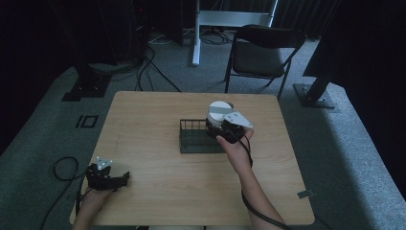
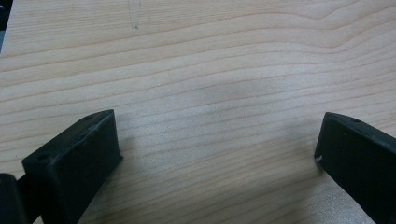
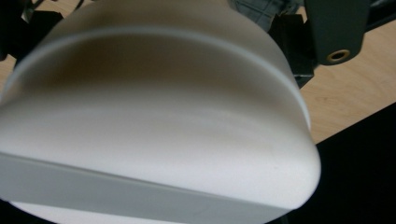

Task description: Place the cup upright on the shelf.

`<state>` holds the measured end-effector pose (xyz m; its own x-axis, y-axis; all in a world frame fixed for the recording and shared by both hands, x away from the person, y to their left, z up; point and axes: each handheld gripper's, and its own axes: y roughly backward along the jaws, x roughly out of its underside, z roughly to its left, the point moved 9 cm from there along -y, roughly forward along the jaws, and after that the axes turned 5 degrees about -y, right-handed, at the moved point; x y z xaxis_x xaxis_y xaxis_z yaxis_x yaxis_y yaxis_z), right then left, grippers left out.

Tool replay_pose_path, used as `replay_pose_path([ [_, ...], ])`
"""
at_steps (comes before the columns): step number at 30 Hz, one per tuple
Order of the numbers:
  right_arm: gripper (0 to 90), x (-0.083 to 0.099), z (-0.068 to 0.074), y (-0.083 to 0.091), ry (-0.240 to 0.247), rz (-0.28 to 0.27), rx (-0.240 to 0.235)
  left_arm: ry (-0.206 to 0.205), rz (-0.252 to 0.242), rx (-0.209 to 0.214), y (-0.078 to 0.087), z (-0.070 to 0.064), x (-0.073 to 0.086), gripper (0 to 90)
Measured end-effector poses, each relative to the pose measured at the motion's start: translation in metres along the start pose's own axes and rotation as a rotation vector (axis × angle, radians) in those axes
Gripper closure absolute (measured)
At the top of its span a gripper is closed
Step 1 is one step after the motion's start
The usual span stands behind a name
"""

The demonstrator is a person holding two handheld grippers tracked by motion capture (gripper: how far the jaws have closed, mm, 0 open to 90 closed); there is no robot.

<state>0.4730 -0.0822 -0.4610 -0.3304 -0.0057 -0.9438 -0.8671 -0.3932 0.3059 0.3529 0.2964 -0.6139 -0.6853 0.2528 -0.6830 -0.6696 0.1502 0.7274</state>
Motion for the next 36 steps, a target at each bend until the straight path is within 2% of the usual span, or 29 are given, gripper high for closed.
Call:
replay_pose_path([
  [10,18.4,0.014,-0.01,-0.014,0.008,0.047,0.07,0.0,0.0,0.0,0.0,0.0,0.0,0.2],
  [13,18.4,0.019,-0.011,-0.017,-0.004,0.062,0.079,0.0,0.0,0.0,0.0,0.0,0.0,0.1],
  [15,18.3,0.023,-0.011,-0.019,0.004,0.074,0.088,0.0,0.0,0.0,0.0,0.0,0.0,0.1],
  [22,18.3,0.031,-0.007,-0.025,0.007,0.098,0.064,0.0,0.0,0.0,0.0,0.0,0.0,0.2],
  [26,18.3,0.034,-0.006,-0.027,0.013,0.111,0.064,0.001,-0.001,0.0,0.0,0.0,0.0,0.2],
  [27,18.3,0.037,-0.008,-0.028,0.017,0.123,0.08,0.0,0.0,0.0,0.0,0.0,0.0,0.2],
  [32,18.3,0.043,-0.007,-0.031,0.014,0.151,0.057,0.0,0.0,0.0,0.0,0.0,0.0,0.2],
  [36,18.3,0.044,-0.007,-0.032,0.019,0.165,0.067,0.0,0.0,0.0,0.0,0.0,0.0,0.2],
])
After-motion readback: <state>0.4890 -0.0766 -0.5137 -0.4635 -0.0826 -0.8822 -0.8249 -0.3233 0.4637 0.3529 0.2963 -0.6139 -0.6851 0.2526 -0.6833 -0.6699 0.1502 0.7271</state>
